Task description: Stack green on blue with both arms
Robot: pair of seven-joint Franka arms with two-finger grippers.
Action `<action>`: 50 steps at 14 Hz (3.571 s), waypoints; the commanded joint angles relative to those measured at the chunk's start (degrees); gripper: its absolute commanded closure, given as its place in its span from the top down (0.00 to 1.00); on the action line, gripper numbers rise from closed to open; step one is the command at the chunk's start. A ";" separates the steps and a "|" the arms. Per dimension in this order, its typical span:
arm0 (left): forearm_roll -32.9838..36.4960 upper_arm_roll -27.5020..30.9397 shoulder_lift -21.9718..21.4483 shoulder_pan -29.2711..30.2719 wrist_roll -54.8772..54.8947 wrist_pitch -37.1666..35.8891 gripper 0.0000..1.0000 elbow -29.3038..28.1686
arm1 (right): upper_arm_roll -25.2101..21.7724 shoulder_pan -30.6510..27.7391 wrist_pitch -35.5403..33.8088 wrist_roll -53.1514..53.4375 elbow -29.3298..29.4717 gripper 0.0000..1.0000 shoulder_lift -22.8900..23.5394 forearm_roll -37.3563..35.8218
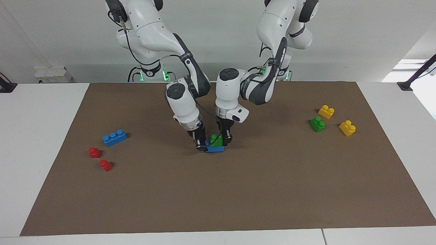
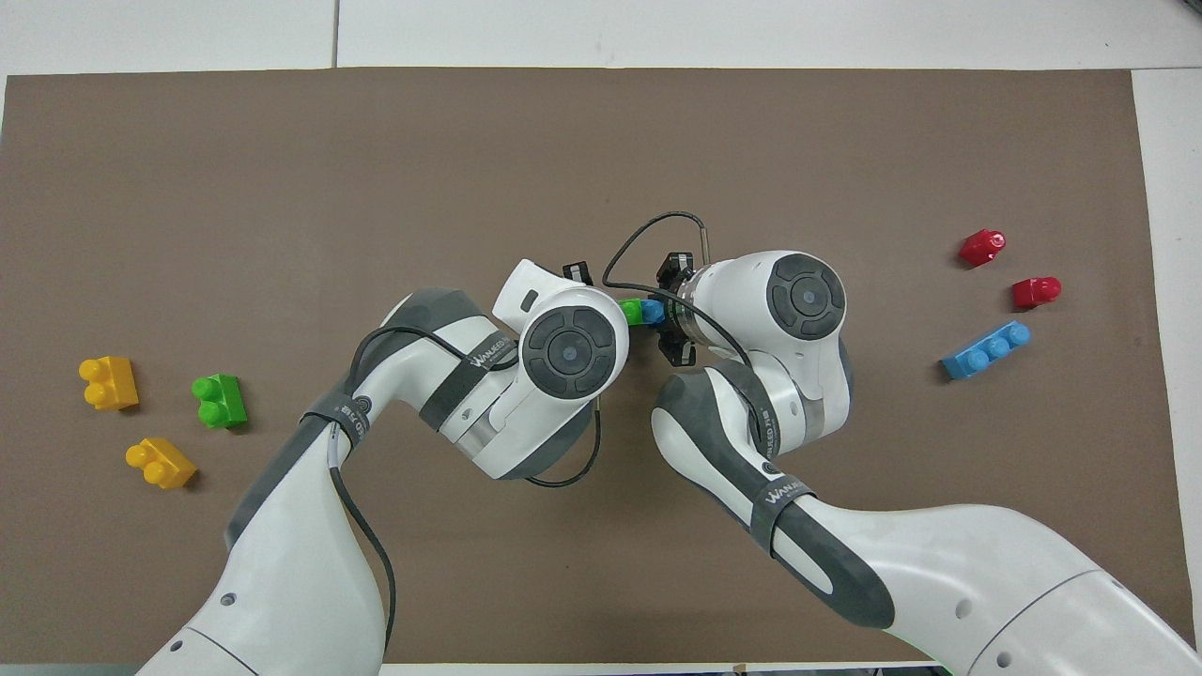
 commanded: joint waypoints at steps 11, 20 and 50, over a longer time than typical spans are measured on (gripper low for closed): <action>3.34 0.61 0.03 1.56 4.00 -0.75 1.00 -0.14 | 0.54 -1.12 -0.08 -0.58 -0.98 0.23 -0.72 0.04; 3.34 0.53 0.03 9.20 15.68 4.43 1.00 -2.51 | 0.54 -2.17 -3.14 -0.67 1.65 1.00 -0.63 0.04; 3.17 0.00 -6.47 30.04 87.55 0.49 1.00 -4.28 | -0.34 -23.45 -47.89 -100.50 12.83 1.00 -29.27 -10.69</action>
